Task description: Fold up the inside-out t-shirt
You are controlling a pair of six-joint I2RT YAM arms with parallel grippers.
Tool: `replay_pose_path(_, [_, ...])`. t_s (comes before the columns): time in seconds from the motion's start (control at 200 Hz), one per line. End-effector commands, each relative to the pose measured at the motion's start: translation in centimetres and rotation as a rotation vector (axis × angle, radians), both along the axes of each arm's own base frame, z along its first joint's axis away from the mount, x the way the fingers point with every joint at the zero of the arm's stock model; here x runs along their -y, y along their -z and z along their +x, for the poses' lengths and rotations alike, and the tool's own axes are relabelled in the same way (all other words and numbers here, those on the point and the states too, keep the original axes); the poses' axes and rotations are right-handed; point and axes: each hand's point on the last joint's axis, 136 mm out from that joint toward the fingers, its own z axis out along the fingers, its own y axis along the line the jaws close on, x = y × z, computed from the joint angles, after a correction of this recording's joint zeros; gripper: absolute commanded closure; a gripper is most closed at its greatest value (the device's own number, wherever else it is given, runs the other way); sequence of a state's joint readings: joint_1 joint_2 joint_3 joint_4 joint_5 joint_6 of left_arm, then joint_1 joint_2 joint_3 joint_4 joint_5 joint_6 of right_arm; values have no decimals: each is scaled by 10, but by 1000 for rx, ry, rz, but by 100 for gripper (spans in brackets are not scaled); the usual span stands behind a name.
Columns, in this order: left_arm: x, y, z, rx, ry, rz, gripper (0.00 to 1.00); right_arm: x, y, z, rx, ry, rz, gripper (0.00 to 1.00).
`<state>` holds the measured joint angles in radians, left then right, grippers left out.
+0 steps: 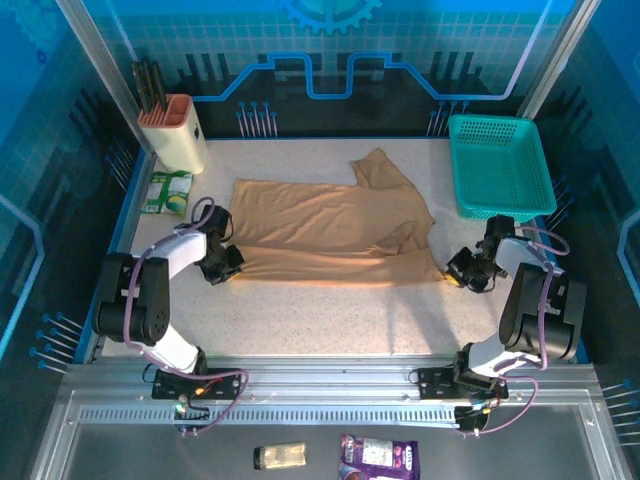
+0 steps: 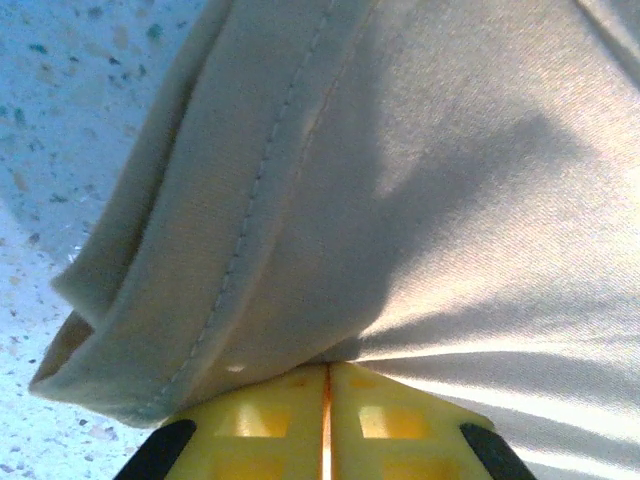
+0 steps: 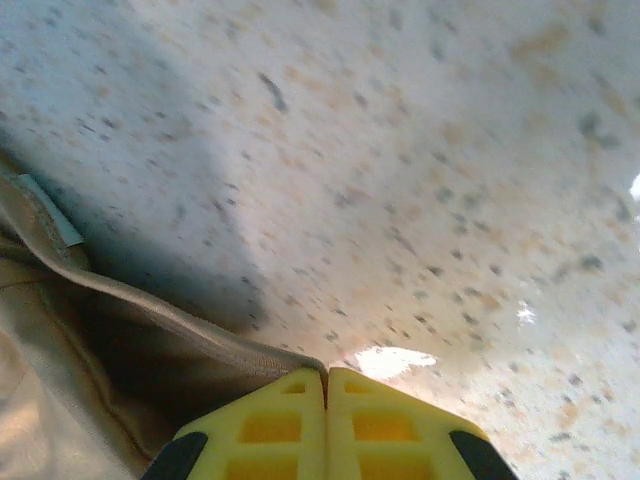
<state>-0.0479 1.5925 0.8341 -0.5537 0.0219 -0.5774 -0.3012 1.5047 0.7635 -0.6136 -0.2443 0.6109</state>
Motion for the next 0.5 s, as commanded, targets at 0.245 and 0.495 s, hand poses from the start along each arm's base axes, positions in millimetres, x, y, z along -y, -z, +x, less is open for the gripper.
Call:
replay_pose_path(0.245, [12,6,-51,-77,-96,-116,89,-5,13,-67,-190,143,-20,100])
replay_pose_path(0.495, [17,-29,-44,12,-101,-155,82,-7,-27,-54,-83,121,-76,72])
